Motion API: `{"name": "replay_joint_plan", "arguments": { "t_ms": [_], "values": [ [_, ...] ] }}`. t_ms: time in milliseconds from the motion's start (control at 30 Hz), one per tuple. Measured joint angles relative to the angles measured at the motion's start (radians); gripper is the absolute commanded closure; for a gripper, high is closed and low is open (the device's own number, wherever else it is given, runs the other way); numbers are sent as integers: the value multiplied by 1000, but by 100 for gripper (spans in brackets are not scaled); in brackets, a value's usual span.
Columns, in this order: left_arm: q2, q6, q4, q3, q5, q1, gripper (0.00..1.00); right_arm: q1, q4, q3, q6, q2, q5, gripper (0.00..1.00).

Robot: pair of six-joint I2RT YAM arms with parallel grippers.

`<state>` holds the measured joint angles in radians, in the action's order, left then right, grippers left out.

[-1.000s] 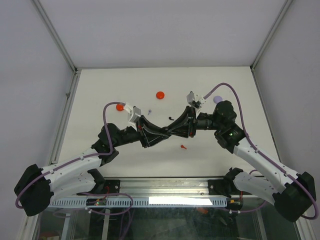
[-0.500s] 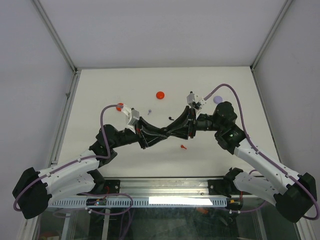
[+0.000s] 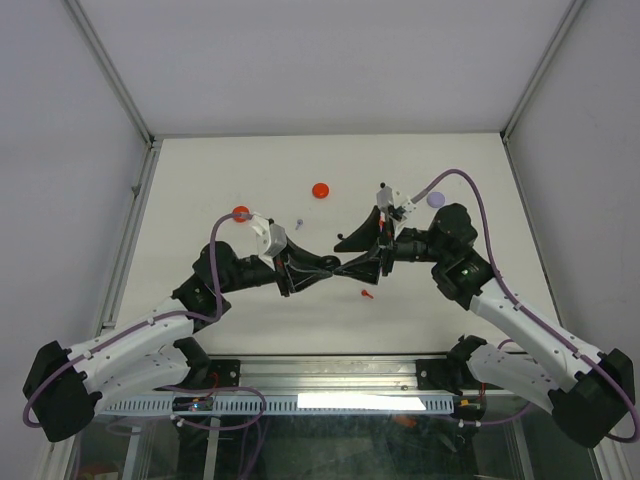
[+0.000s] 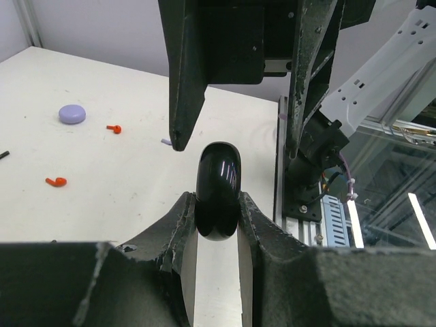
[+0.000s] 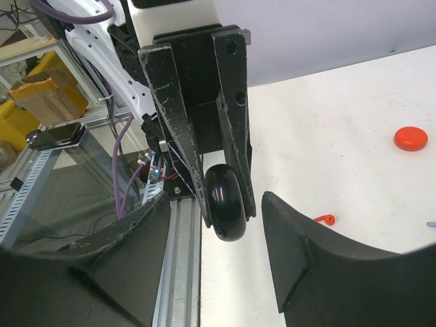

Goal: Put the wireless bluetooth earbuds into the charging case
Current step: Open the charging case.

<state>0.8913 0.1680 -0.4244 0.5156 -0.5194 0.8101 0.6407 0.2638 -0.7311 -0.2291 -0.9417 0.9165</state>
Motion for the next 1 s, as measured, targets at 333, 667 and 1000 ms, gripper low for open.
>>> {"name": "replay_joint_plan", "arguments": {
  "t_ms": [333,667,1000],
  "values": [
    [19,0,0,10,-34,0,100,20,-14,0,64,-35,-32,40],
    [19,7,-9,10,-39,0,100,38,-71,0,129,-41,-81,40],
    [-2,-12,-10,-21,-47,0,100,43,-144,0,159,-7,-143,40]
  ]
}}
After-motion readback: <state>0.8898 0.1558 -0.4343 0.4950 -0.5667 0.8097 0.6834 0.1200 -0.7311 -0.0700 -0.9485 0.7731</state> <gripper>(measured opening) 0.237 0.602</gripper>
